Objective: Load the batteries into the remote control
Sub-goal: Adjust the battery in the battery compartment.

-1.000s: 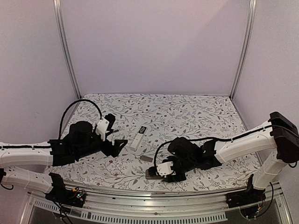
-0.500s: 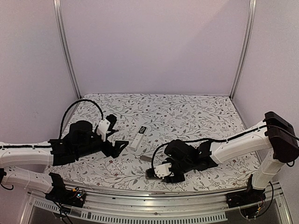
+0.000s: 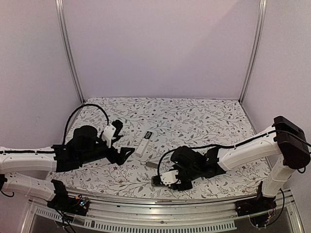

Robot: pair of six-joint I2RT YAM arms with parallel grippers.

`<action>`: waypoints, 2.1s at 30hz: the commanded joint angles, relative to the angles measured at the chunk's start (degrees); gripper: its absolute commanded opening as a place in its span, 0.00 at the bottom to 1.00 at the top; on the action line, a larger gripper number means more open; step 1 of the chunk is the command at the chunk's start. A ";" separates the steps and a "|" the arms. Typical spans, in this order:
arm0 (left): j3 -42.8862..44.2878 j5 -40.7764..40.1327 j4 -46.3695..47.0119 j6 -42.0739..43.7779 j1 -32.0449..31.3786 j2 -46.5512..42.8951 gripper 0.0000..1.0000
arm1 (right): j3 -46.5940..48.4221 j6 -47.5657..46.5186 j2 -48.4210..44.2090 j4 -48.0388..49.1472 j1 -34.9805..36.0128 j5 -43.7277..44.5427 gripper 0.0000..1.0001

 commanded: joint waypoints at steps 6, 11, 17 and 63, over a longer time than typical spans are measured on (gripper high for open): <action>-0.13 0.87 0.75 0.82 0.90 0.90 0.94 | -0.63 1.02 1.62 -2.03 0.31 1.50 0.34; -0.30 0.81 0.94 0.82 0.91 1.07 0.94 | -0.86 1.45 1.21 -2.00 0.31 0.96 0.30; -0.44 0.79 0.85 0.69 0.91 1.16 0.94 | -0.80 1.72 1.58 -2.07 0.37 0.71 0.21; 38.11 16.76 -41.65 18.04 25.91 37.52 0.78 | 4.29 29.66 -16.23 2.16 -18.60 -13.23 0.56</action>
